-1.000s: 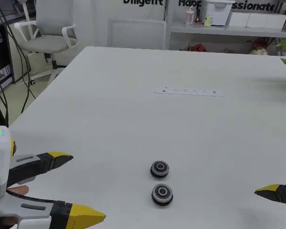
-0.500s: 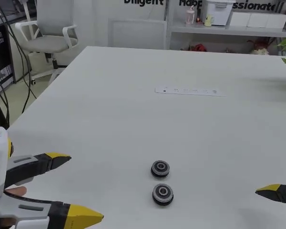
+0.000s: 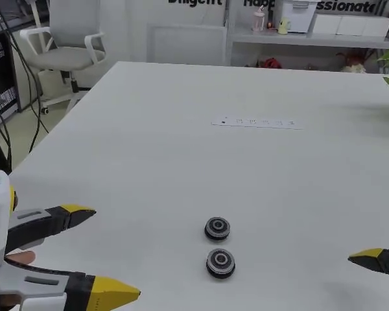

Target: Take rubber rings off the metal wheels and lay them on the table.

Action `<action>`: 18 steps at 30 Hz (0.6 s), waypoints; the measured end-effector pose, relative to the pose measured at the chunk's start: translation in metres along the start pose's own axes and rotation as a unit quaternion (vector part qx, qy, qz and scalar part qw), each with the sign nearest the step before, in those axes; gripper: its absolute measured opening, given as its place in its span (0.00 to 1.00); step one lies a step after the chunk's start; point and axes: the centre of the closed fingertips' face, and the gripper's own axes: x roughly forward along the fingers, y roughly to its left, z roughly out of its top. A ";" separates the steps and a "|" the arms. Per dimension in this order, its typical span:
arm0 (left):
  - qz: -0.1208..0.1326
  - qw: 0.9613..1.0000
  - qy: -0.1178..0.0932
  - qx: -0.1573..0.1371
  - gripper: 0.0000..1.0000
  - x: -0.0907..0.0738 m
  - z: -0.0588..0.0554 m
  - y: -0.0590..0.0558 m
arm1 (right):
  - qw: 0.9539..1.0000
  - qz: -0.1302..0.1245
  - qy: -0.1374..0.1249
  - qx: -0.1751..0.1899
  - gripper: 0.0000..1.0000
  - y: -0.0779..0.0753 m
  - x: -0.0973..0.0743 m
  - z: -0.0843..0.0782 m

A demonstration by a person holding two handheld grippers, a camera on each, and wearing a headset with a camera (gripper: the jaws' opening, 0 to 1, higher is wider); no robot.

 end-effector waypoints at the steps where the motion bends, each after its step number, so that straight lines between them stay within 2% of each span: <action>1: 0.000 1.000 0.000 -0.001 1.00 0.000 0.000 0.000 | 1.000 0.000 0.000 0.000 0.93 0.000 0.000 0.000; 18: 0.004 1.000 -0.004 -0.002 1.00 -0.002 0.000 0.001 | 1.000 -0.001 -0.001 0.005 0.92 0.000 -0.001 -0.001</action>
